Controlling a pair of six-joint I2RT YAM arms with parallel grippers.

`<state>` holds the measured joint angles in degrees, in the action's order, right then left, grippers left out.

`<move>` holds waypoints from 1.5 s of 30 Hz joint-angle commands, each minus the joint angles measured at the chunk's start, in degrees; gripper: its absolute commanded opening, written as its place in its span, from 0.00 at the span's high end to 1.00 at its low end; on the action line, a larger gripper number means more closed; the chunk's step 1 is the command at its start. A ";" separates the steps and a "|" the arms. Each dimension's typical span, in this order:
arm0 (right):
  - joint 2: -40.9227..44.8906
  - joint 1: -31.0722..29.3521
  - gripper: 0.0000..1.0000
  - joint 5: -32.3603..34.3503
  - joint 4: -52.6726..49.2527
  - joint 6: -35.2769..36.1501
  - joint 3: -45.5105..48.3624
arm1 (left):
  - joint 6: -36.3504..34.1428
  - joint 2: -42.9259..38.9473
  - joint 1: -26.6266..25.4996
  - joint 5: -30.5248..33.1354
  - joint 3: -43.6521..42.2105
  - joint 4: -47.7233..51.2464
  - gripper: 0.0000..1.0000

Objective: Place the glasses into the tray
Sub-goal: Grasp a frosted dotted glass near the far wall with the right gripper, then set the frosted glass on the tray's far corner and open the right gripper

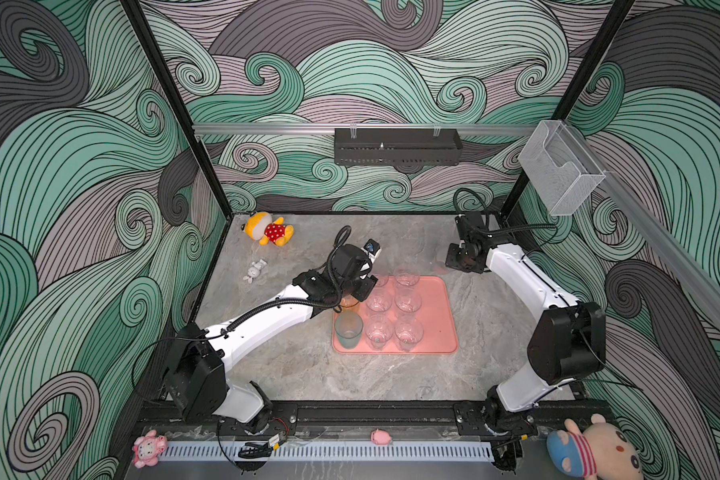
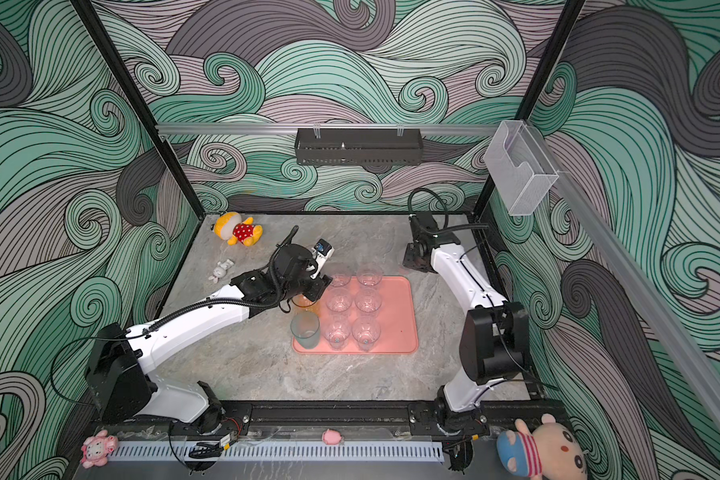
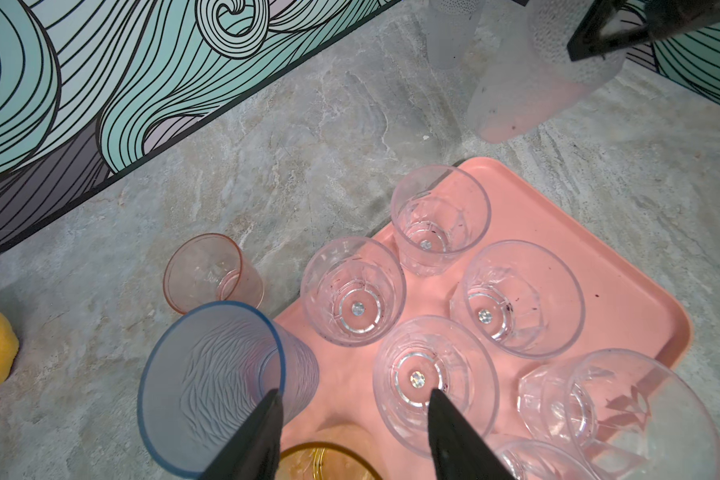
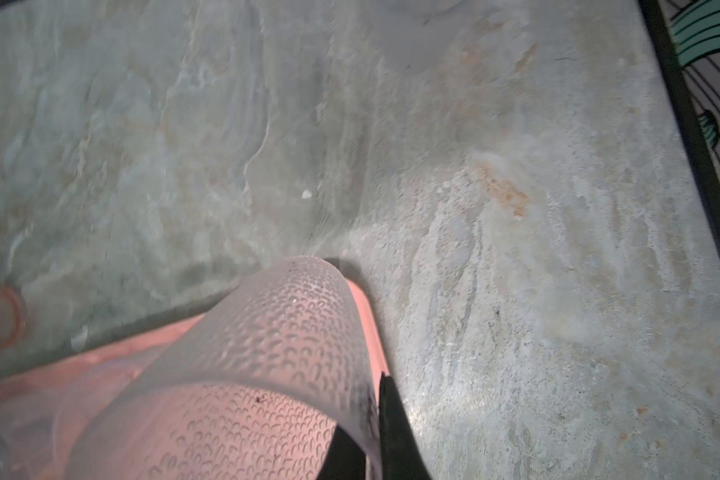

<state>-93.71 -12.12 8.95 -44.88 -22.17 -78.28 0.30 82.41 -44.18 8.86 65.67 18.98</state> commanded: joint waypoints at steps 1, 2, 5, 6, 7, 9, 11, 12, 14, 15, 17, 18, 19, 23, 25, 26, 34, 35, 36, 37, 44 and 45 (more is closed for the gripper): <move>-0.21 -0.96 0.98 -1.05 -5.61 5.20 -0.96 | -0.38 -0.50 -0.35 1.11 0.95 1.14 0.42; -0.42 -1.06 0.98 -1.04 -5.95 5.89 -1.07 | -0.38 -0.56 -0.38 0.89 0.95 1.06 0.41; -2.10 -1.33 0.97 -1.12 -6.77 7.60 -1.58 | 0.05 -0.50 -0.38 0.62 1.12 1.08 0.41; -2.96 -1.23 0.97 -1.31 -6.84 7.93 -1.85 | 0.22 -0.50 -0.38 0.61 1.13 1.15 0.42; -3.96 -1.33 0.97 -1.54 -6.84 8.18 -2.11 | 0.44 -0.50 -0.42 0.53 1.13 1.24 0.42; -6.40 -1.31 0.98 -2.50 -6.75 8.70 -3.18 | 0.82 -0.55 -0.47 0.60 1.12 1.38 0.42; -9.23 -1.33 0.99 -3.65 -6.96 9.03 -4.61 | 1.11 -0.52 -0.55 0.49 1.13 1.71 0.42; -10.52 -1.30 1.00 -4.05 -7.08 9.05 -5.34 | 1.26 -0.52 -0.60 0.62 1.12 1.94 0.42; -12.40 -1.26 1.00 -4.08 -6.99 8.95 -6.24 | 1.37 -0.51 -0.72 0.79 1.04 2.37 0.42; -13.24 -1.32 1.00 -3.98 -6.91 8.99 -6.66 | 1.37 -0.50 -0.73 0.95 0.89 2.49 0.42; -14.61 -1.27 1.00 -2.96 -7.15 9.25 -7.59 | 1.37 -2.37 -0.72 1.15 0.52 2.43 0.42; -15.16 -1.28 1.00 -2.17 -7.54 9.40 -8.08 | 1.37 -2.50 -0.78 1.29 0.38 2.43 0.42; -15.59 -1.33 1.00 -1.39 -7.66 9.51 -8.43 | 1.37 -2.51 -0.79 1.41 0.33 2.42 0.42; -16.49 -1.25 0.98 0.49 -8.11 9.93 -9.68 | 1.64 -2.52 -0.82 1.24 0.07 2.16 0.42; -17.00 -1.28 0.98 0.97 -8.43 10.15 -10.50 | 1.73 -2.35 -0.90 0.99 0.15 2.19 0.42; -17.26 -1.29 0.96 1.10 -8.79 10.14 -10.87 | 1.73 -2.33 -0.90 0.92 0.16 2.18 0.42; -15.72 -1.32 0.64 -1.42 -9.35 9.54 -9.89 | 1.20 -2.99 -0.99 1.68 -0.62 2.19 0.42; -15.28 -1.25 0.63 -1.74 -9.42 9.41 -9.71 | 1.20 -2.96 -0.99 1.66 -0.70 2.13 0.42; -14.82 -1.30 0.63 -2.07 -9.38 9.33 -9.56 | 1.35 -2.96 -0.99 1.68 -0.72 2.08 0.42; -14.17 -1.28 0.63 -2.24 -9.35 9.15 -9.47 | 1.37 -2.88 -1.00 1.55 -0.72 2.05 0.42; -7.70 -1.24 0.61 -2.22 -11.58 8.27 -12.75 | 1.21 -2.57 -1.00 1.40 -1.06 1.51 0.42; -6.81 -1.08 0.61 -2.23 -11.66 7.85 -13.56 | 1.20 -2.43 -0.99 1.42 -0.98 1.51 0.42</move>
<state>-104.57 -13.28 7.07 -54.96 -12.86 -88.99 1.10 81.10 -44.82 9.85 64.60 20.14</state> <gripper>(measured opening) 0.388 0.579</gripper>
